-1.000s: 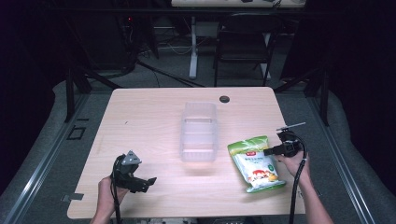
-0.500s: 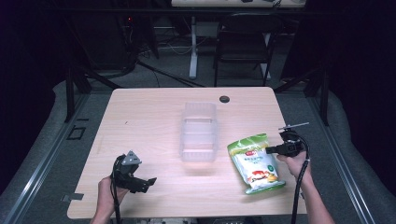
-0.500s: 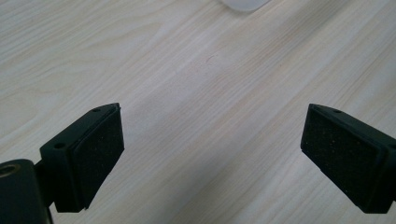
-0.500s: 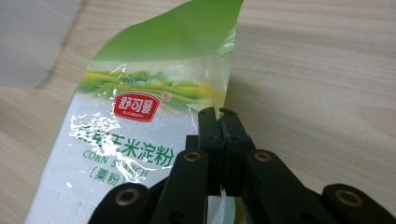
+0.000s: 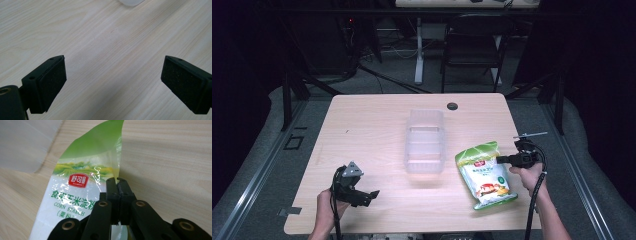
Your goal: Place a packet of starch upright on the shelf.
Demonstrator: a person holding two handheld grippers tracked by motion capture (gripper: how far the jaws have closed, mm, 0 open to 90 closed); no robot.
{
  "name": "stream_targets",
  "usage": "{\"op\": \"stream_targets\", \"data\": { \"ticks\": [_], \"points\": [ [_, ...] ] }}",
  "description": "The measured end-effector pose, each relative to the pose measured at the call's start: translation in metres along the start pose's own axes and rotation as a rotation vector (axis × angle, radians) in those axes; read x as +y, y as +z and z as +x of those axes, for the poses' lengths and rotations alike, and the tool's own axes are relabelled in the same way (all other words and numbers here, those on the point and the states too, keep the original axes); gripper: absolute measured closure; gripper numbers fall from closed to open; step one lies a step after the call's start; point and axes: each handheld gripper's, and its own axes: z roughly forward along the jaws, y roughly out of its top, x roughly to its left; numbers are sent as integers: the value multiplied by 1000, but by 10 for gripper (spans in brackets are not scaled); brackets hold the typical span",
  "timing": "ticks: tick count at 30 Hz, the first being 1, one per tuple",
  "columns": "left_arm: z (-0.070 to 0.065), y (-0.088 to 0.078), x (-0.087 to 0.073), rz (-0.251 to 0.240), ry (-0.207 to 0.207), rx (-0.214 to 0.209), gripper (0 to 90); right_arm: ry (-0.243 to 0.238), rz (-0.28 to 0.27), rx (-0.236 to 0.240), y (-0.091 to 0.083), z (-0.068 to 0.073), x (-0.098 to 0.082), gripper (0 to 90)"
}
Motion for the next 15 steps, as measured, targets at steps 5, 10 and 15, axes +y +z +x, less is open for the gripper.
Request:
{"op": "stream_targets", "data": {
  "ticks": [5,10,15],
  "points": [
    [0,0,0,-1,-2,-1,61,27,-8,-23,-1,-2,-5,888],
    [-1,1,0,0,-3,1,61,47,1,0,1,-13,-7,777],
    [-1,1,0,6,-1,-4,62,65,-12,20,5,-17,-4,615]
  ]
}}
